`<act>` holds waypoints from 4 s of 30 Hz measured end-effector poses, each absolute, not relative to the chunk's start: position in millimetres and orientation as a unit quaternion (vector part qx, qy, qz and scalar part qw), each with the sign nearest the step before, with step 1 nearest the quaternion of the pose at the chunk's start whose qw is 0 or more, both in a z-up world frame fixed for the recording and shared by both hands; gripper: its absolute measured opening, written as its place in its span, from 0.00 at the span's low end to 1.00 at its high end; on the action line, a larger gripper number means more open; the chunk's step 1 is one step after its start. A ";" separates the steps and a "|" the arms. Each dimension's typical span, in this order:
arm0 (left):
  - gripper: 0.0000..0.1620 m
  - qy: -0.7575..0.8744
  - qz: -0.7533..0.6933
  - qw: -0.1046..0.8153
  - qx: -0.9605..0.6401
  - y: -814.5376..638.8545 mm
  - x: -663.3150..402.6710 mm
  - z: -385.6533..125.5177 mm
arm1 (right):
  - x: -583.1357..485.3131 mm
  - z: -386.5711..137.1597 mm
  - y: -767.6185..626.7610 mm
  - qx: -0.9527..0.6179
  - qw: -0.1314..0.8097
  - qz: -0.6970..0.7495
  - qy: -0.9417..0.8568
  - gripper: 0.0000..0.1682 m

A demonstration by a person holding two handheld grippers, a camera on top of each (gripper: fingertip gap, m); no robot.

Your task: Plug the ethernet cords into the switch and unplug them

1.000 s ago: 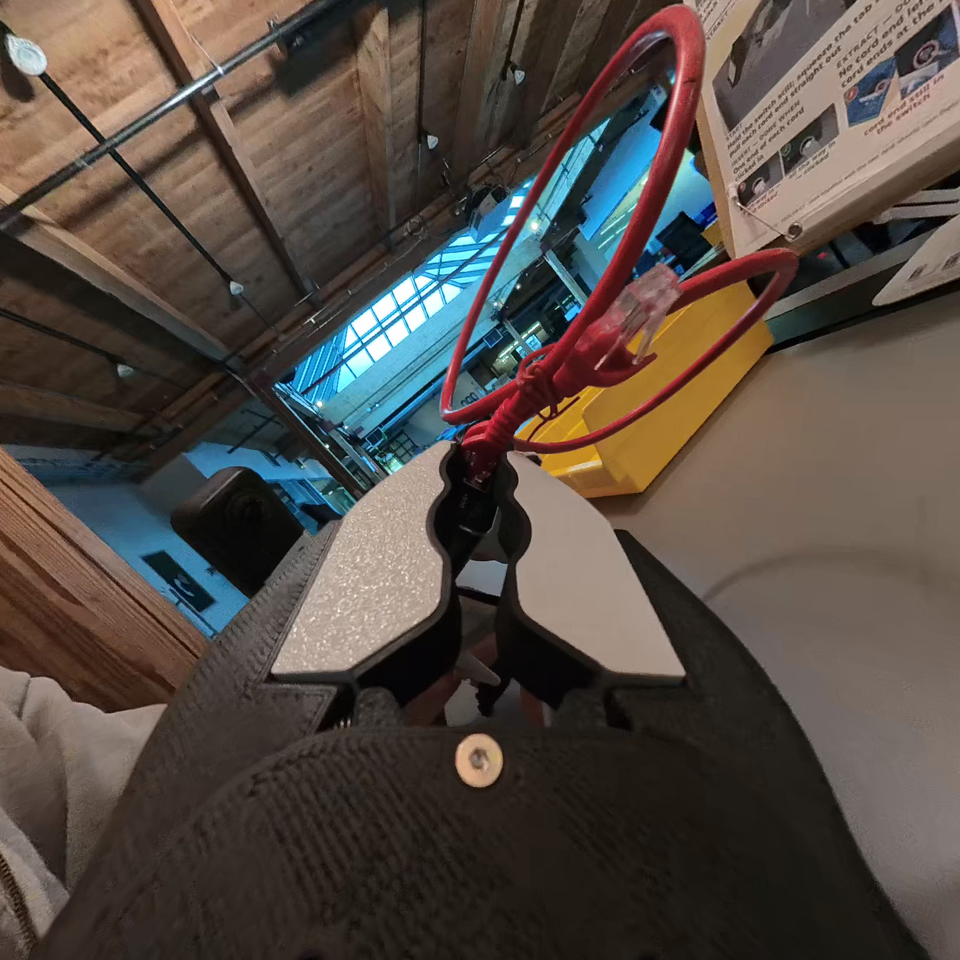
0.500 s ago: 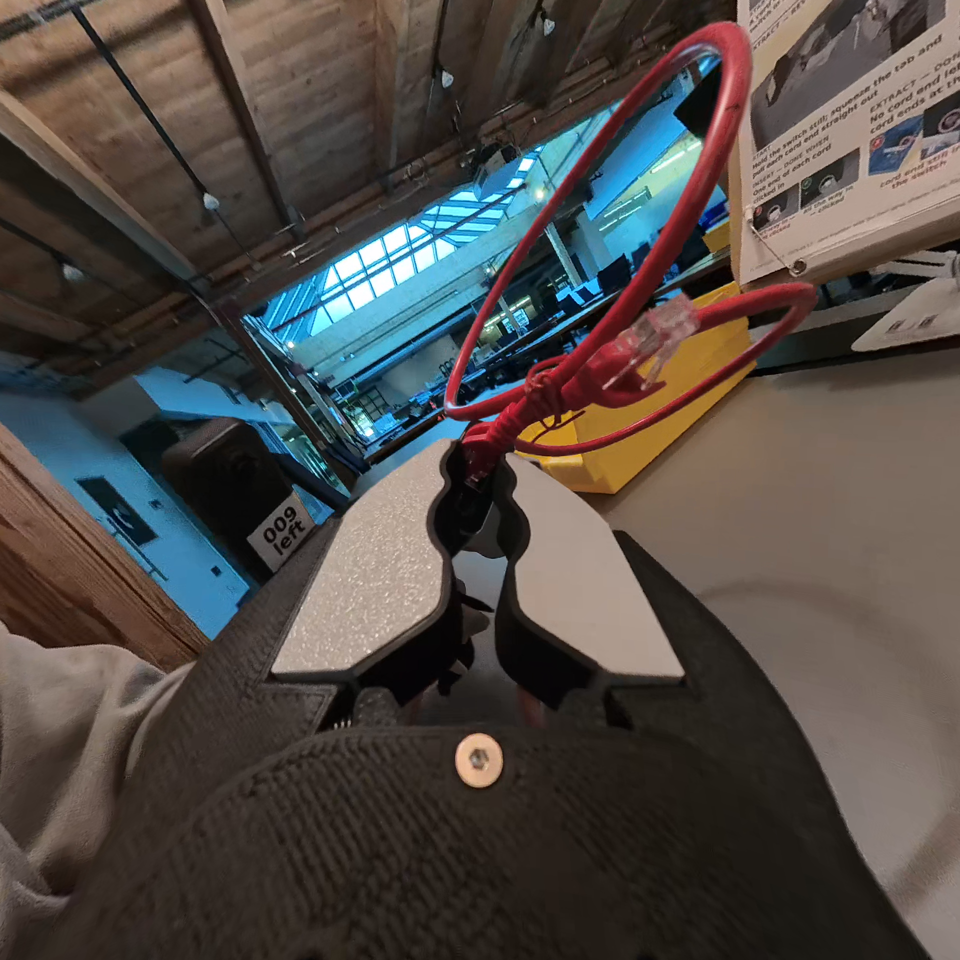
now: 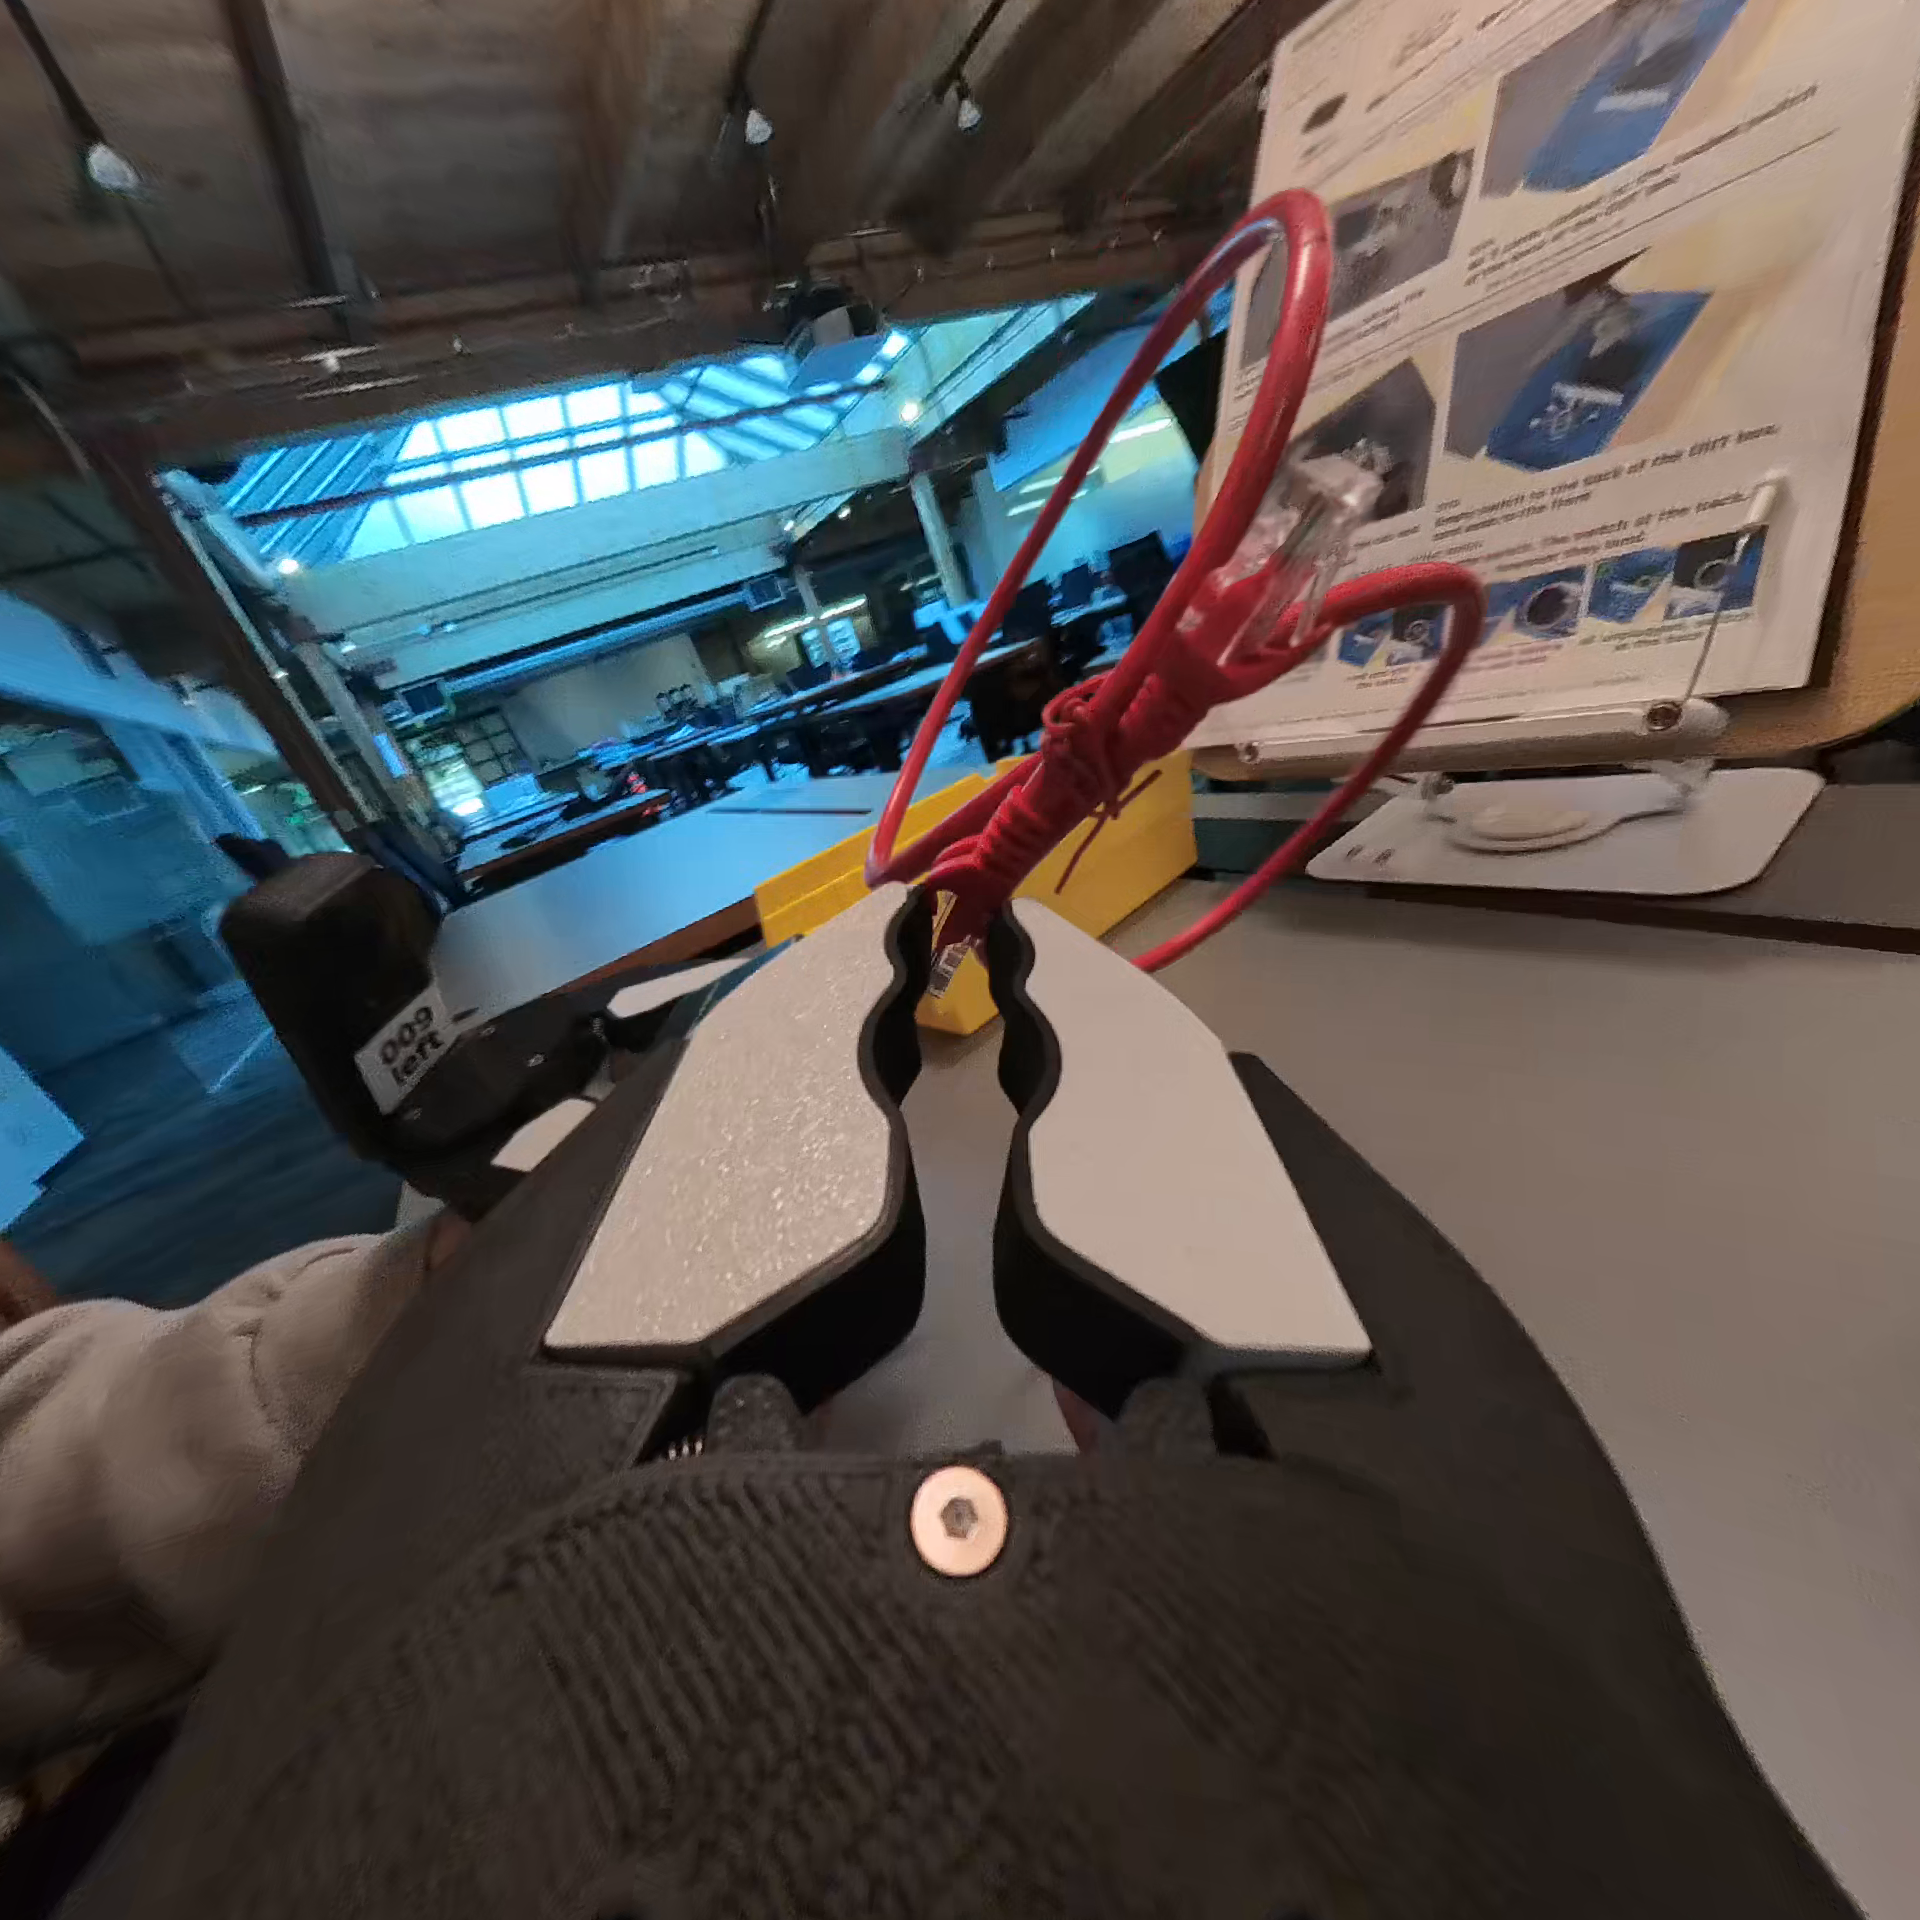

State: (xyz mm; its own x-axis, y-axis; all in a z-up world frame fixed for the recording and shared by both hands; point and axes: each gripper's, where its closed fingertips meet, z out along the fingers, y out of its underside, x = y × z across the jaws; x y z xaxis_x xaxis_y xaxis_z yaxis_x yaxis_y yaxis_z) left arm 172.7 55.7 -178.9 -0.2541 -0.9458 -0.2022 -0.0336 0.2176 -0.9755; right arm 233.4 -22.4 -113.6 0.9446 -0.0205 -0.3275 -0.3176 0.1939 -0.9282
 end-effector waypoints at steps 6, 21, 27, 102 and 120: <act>0.46 0.614 -0.486 0.475 -0.401 75.3 168.7 -172.4 | 305.0 -72.6 -79.0 -0.561 0.800 0.084 0.196 0.08; 0.45 0.621 -0.498 0.456 -0.398 70.8 167.8 -173.9 | 421.7 -181.6 -136.0 -0.599 0.697 0.146 0.366 0.08; 0.45 0.620 -0.509 0.447 -0.397 67.8 167.4 -172.7 | 457.3 -234.9 -190.4 -0.732 0.490 -0.056 0.470 0.16; 0.39 0.696 -0.483 0.357 -0.394 31.5 180.6 -222.7 | 564.8 -152.4 -139.9 -0.845 0.368 -0.236 0.308 0.37; 0.51 0.695 -0.342 0.149 -0.615 -33.2 410.4 -188.9 | 394.0 -168.8 -221.4 -0.791 0.450 -0.266 0.317 0.59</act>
